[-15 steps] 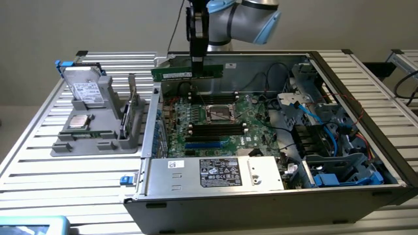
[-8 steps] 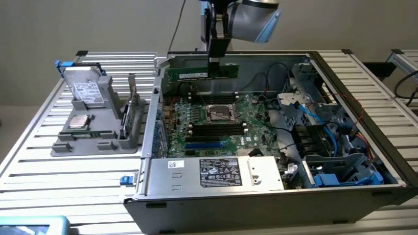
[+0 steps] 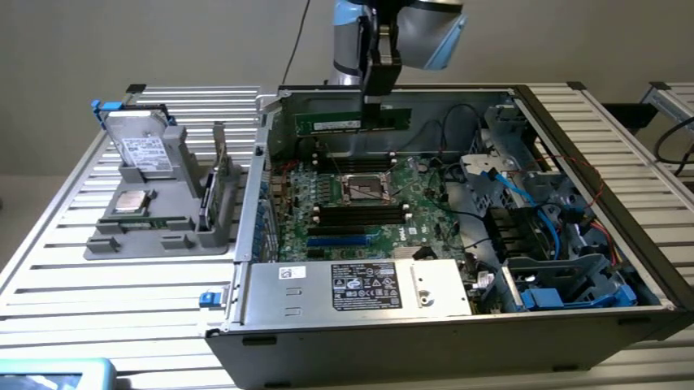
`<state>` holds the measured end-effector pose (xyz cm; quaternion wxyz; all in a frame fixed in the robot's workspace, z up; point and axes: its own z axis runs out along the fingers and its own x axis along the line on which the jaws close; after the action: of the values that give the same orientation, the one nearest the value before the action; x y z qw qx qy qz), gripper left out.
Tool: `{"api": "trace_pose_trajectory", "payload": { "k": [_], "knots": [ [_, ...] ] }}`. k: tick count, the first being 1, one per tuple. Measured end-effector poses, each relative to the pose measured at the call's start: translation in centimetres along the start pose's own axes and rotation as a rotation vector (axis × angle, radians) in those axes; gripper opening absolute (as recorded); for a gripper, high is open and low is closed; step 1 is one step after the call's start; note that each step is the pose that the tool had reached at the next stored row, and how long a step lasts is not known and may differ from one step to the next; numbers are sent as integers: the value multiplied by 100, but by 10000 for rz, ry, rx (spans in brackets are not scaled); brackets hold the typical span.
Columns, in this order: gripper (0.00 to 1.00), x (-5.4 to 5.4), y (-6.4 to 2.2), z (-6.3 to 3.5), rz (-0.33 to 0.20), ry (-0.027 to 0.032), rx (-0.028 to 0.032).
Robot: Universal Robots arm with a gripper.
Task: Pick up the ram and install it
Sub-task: 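Pick up the ram and move it above insertion slot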
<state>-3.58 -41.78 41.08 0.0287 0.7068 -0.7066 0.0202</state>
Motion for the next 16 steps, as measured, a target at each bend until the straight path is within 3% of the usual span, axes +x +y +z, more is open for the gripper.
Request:
{"api": "trace_pose_trajectory", "payload": {
  "k": [7, 12, 14, 16],
  "knots": [
    [13, -33, -93, 56, 181, -3, -12],
    [13, -37, -93, 57, 189, -7, -14],
    [13, -46, -95, 62, 213, -40, -16],
    [13, -54, -95, 70, 228, -152, -17]
  ]
}}
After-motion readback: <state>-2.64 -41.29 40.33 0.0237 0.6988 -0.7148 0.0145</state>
